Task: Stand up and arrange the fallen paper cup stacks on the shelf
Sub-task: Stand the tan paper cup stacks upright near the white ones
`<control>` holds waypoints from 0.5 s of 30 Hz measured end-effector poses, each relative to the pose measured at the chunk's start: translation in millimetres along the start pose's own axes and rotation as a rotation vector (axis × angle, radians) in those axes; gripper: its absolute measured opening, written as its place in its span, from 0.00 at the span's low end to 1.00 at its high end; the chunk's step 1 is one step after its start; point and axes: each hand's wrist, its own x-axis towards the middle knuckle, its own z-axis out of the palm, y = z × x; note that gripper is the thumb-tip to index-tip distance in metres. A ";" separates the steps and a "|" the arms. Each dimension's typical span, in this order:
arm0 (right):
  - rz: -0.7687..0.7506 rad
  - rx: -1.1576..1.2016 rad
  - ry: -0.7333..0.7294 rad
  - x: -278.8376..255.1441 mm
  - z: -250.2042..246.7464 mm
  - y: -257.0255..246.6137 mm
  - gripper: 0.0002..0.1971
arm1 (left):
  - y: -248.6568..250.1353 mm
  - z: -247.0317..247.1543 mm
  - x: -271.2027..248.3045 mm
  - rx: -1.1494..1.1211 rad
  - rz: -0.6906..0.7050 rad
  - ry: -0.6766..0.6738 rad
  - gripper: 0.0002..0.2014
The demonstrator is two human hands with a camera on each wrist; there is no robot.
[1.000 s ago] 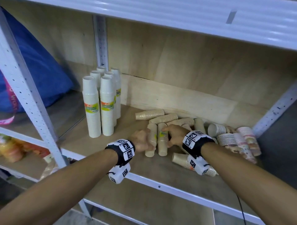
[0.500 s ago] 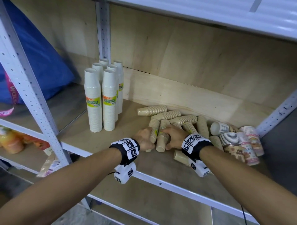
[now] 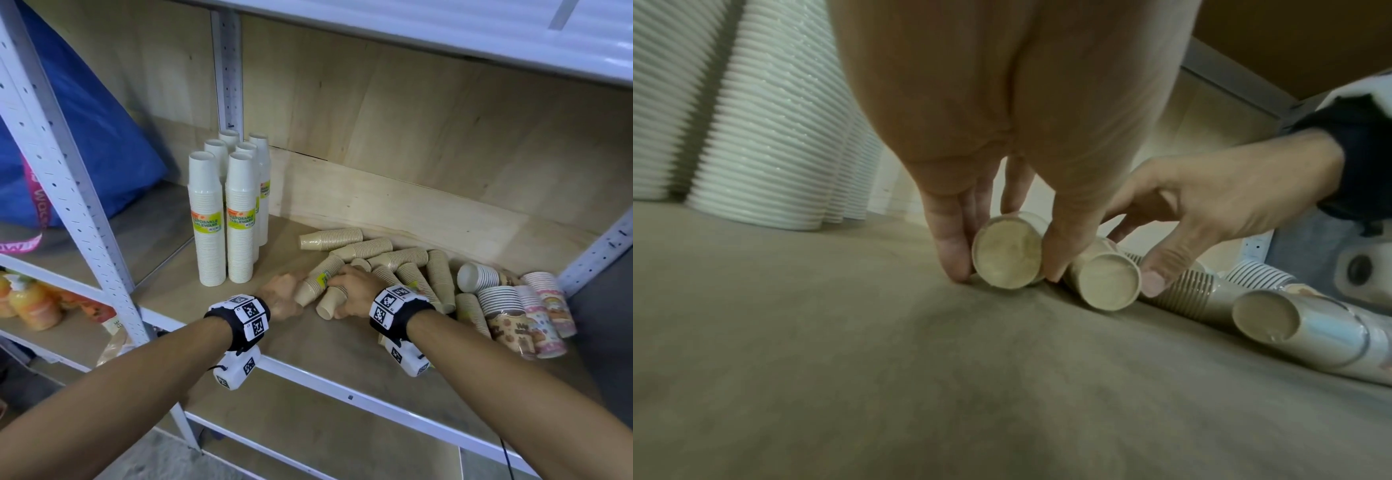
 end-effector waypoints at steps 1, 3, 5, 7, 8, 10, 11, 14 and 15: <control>0.000 -0.013 0.002 1.4 1.1 -1.4 0.32 | -2.1 0.4 0.2 -0.003 0.003 0.001 0.40; 0.004 -0.038 0.013 4.3 3.5 -2.4 0.33 | -5.0 0.4 0.6 -0.008 0.003 0.003 0.40; 0.009 -0.076 0.030 7.2 5.4 -2.6 0.34 | -6.3 -1.2 1.6 -0.010 0.006 0.005 0.39; 0.000 -0.116 0.043 9.1 7.0 -3.5 0.36 | -6.6 -4.0 2.2 0.001 0.008 0.000 0.38; -0.010 -0.132 0.048 9.6 7.5 -4.7 0.36 | -6.7 -5.9 2.0 0.008 0.007 -0.002 0.37; -0.037 -0.158 0.057 10.0 7.4 -7.4 0.33 | -9.1 -8.7 2.4 0.012 0.001 0.002 0.36; -0.050 -0.167 0.056 9.8 6.4 -8.8 0.32 | -10.3 -10.5 2.6 0.012 -0.002 0.005 0.36; -0.093 -0.190 0.034 8.4 4.0 -14.7 0.26 | -12.8 -16.8 1.7 0.015 -0.006 0.005 0.33; -0.104 -0.190 0.029 8.5 3.1 -17.2 0.24 | -14.1 -19.0 2.9 0.011 0.002 0.012 0.31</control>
